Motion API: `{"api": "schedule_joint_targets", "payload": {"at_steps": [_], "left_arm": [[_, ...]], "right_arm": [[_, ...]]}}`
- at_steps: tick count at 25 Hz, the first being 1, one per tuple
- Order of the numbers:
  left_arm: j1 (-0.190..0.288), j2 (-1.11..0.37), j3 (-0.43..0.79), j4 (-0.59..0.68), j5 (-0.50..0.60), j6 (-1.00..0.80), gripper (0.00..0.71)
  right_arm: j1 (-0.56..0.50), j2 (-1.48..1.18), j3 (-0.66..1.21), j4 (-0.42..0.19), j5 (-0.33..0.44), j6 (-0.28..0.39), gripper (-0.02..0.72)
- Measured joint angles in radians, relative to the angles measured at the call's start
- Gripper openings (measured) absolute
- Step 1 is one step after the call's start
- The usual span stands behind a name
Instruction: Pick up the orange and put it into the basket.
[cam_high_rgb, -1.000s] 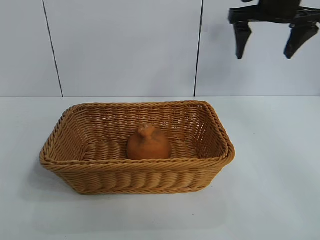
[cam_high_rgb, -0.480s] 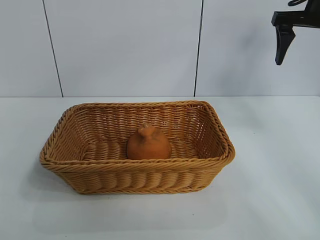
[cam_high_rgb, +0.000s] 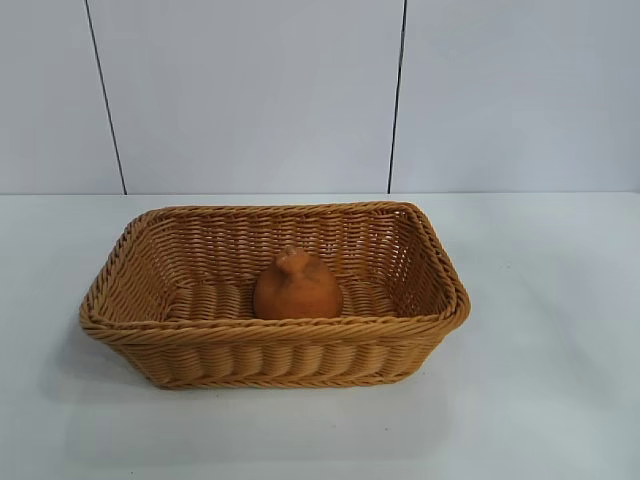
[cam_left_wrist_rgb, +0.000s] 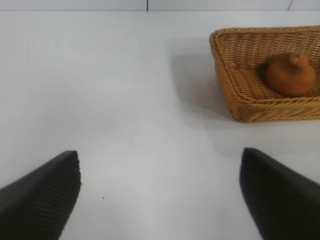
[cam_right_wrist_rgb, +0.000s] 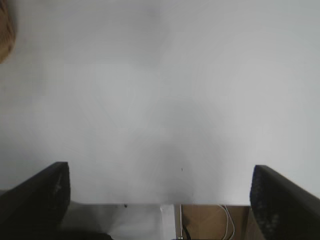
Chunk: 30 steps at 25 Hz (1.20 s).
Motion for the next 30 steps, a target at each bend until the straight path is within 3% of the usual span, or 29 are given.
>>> {"api": "schedule_joint_targets", "payload": {"at_steps": [10,20,30], "left_arm": [[0.000,0.000,0.000,0.000,0.000,0.000,0.615],[0.000,0.000,0.000,0.000,0.000,0.000,0.615],[0.000,0.000,0.000,-0.001,0.000,0.000,0.615]], "right_arm": [[0.000,-0.602,0.416,-0.040,-0.200,-0.012,0.674],[0.000,-1.071,0.460,-0.070,-0.195,-0.014,0.674],[0.000,-1.316,0.462,-0.065,-0.193,-0.017,0.674]]}}
